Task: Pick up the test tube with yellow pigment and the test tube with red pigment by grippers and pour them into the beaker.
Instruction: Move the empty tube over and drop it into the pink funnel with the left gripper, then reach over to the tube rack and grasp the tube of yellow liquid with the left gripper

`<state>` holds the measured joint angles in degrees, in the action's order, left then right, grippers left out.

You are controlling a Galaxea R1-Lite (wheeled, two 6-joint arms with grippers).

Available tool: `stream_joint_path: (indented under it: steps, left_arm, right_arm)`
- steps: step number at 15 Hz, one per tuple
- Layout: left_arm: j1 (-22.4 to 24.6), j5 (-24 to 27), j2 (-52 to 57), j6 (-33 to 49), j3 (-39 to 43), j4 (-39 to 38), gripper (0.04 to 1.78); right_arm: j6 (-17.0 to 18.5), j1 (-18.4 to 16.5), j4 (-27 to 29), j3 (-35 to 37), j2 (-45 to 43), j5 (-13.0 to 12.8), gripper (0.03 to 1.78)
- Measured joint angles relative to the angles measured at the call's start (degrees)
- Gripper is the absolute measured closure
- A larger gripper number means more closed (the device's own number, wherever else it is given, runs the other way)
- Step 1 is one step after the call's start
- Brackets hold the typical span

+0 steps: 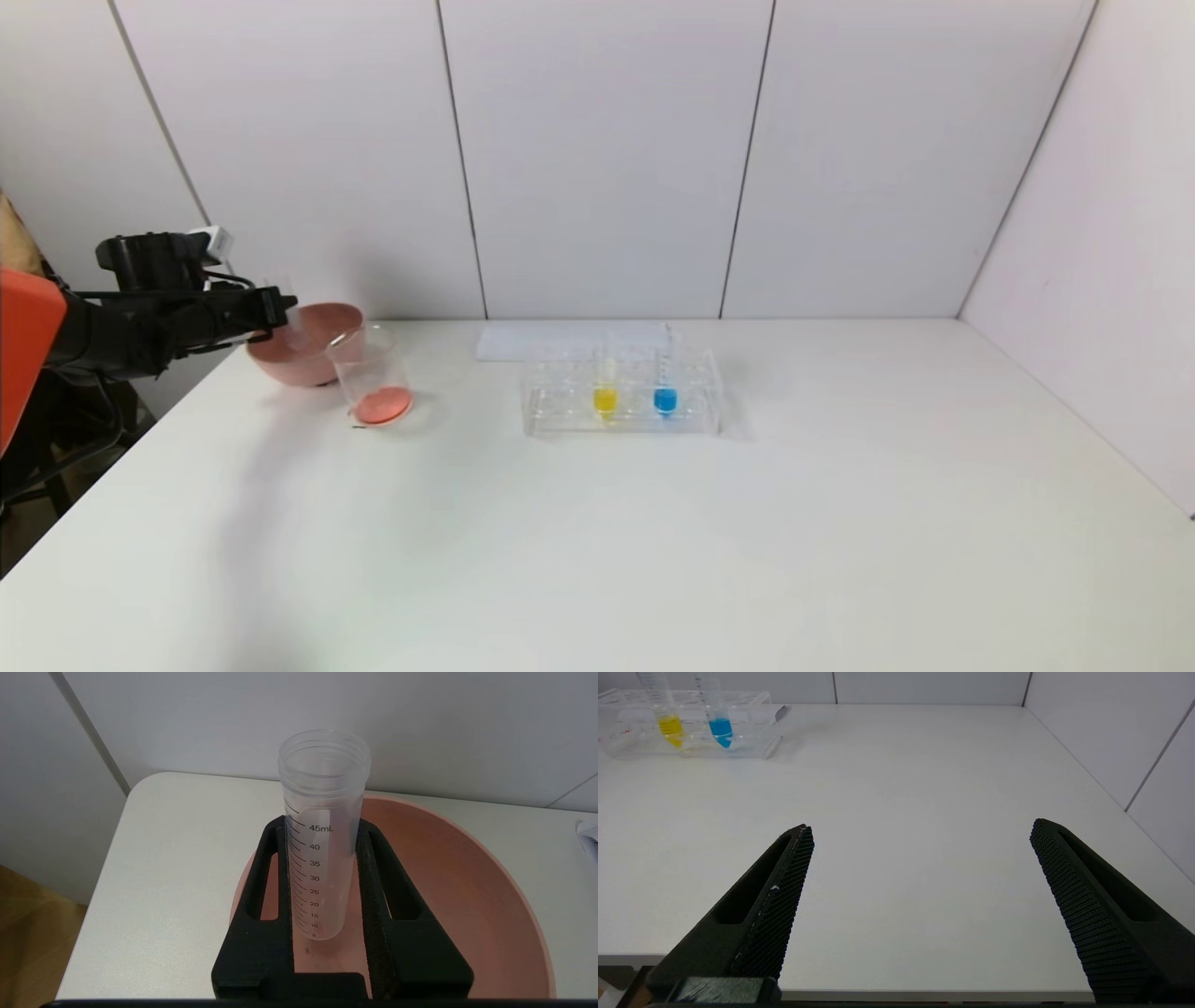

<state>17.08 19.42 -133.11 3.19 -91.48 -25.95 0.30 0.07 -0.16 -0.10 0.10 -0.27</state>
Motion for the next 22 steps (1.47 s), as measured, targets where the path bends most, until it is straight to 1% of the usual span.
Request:
stream_joint_path:
  steps: [7,9,11,15,17,19,22]
  left_arm:
    - [0.1,-0.1,0.4,0.2,0.0,0.3,1.37]
    - [0.1,-0.1,0.4,0.3,0.0,0.4,1.28]
    - [0.0,-0.1,0.4,0.3,-0.2,0.3,1.08]
    - [0.0,-0.1,0.4,0.3,-0.3,0.2,0.43]
    - [0.0,-0.1,0.4,0.3,-0.3,0.2,0.22]
    - [0.0,-0.1,0.5,0.1,-0.2,-0.5,0.08]
    - [0.0,0.0,1.7,-0.1,0.6,-0.6,0.06]
  right_arm:
    - [0.0,0.0,0.0,0.0,0.0,0.0,0.11]
    - [0.0,0.0,0.0,0.0,0.0,0.0,0.11]
    - [0.0,0.0,0.0,0.0,0.0,0.0,0.11]
    - [0.0,0.0,0.0,0.0,0.0,0.0,0.11]
    - [0.0,0.0,0.0,0.0,0.0,0.0,0.11]
    - [0.0,0.0,0.0,0.0,0.0,0.0,0.11]
    - [0.0,0.0,0.0,0.0,0.0,0.0,0.11]
